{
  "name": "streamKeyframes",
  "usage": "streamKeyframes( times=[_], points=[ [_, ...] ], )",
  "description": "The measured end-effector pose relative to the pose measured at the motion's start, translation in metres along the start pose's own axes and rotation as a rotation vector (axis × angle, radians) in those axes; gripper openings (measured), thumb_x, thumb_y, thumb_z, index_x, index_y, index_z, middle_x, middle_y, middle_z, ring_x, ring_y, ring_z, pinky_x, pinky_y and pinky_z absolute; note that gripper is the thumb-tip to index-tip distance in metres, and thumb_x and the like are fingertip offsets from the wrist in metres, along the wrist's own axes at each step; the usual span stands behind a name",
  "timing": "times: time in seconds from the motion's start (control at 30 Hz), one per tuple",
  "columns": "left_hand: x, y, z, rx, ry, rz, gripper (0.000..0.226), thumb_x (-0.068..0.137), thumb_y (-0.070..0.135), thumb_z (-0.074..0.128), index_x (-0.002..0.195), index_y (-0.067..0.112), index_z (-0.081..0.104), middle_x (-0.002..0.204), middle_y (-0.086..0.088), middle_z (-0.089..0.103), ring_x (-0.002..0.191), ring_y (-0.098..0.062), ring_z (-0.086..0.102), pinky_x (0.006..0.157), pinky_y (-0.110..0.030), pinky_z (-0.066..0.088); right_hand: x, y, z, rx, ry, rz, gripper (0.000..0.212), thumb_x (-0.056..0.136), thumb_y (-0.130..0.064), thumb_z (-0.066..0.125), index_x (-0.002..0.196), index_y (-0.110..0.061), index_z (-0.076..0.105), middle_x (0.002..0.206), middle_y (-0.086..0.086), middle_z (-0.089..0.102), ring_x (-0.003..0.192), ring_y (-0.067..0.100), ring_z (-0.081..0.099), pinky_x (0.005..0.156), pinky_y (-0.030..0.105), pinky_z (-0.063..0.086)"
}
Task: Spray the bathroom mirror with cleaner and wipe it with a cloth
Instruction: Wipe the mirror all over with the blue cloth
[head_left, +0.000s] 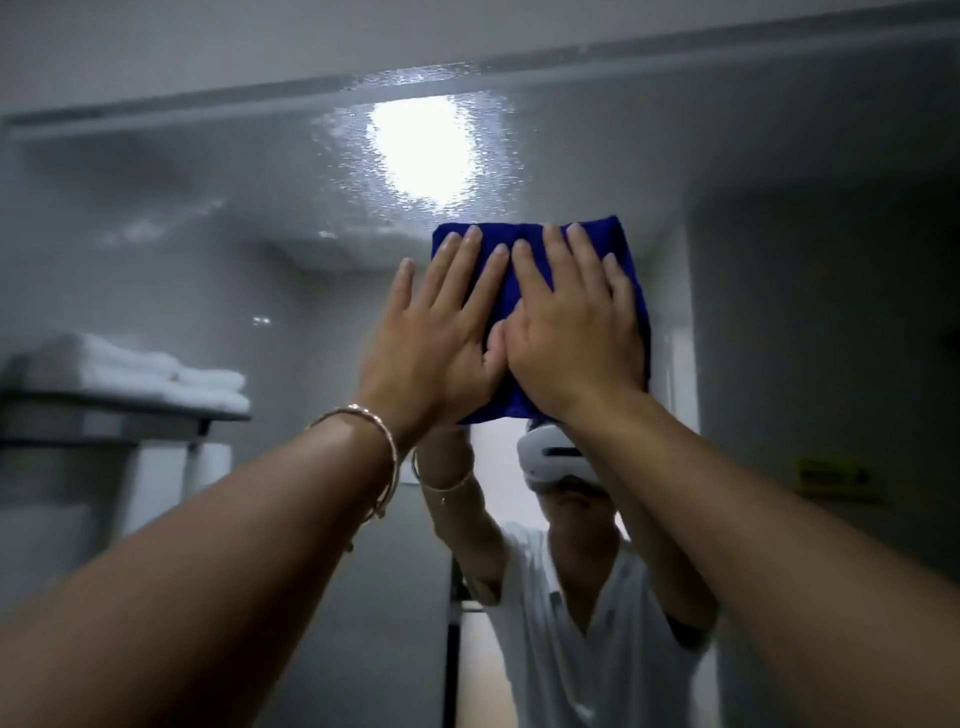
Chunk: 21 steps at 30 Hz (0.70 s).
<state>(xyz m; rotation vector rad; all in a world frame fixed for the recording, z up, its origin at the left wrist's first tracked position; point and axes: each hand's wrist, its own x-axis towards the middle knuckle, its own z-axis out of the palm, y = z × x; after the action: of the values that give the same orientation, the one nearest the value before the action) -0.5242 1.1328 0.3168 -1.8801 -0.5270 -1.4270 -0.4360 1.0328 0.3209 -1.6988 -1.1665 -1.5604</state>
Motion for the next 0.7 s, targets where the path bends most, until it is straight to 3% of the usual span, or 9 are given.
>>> streamKeyframes(
  times=[0.2,0.4,0.5,0.7],
  points=[
    [-0.045,-0.116,0.009,0.039,-0.052,-0.074,0.070,0.085,0.048,-0.001,0.149,0.019,-0.002,0.158,-0.005,-0.002,0.145,-0.020,-0.001,0.116,-0.047,0.004,0.021,-0.117,0.035,0.026,-0.051,-0.065,0.058,0.098,-0.036,0.022,0.152,-0.019,0.012,0.160,0.005,0.006,0.147,0.023,-0.002,0.117,0.041,-0.001],
    [-0.094,-0.252,0.023,0.042,-0.081,-0.064,0.072,0.082,0.050,-0.007,0.148,0.022,-0.008,0.158,-0.003,-0.010,0.145,-0.017,-0.007,0.116,-0.048,0.003,0.039,-0.253,0.076,0.030,-0.070,-0.078,0.058,0.098,-0.034,0.022,0.152,-0.019,0.007,0.160,0.005,0.001,0.147,0.021,-0.006,0.117,0.040,-0.004],
    [-0.104,-0.316,0.032,0.032,-0.058,-0.030,0.073,0.082,0.049,-0.005,0.149,0.020,-0.004,0.158,-0.005,-0.006,0.145,-0.018,-0.004,0.115,-0.050,0.006,0.054,-0.313,0.097,0.018,-0.046,-0.036,0.060,0.095,-0.035,0.016,0.152,-0.020,0.009,0.160,0.004,0.003,0.147,0.020,-0.004,0.116,0.039,-0.003],
    [-0.114,-0.423,0.038,0.000,-0.039,-0.034,0.074,0.083,0.048,-0.001,0.150,0.018,0.004,0.158,-0.007,0.001,0.145,-0.021,0.003,0.113,-0.054,0.011,0.097,-0.407,0.125,0.027,-0.035,-0.033,0.058,0.098,-0.034,0.026,0.152,-0.021,0.009,0.160,0.003,0.003,0.147,0.019,-0.004,0.116,0.038,-0.004]
  ],
)
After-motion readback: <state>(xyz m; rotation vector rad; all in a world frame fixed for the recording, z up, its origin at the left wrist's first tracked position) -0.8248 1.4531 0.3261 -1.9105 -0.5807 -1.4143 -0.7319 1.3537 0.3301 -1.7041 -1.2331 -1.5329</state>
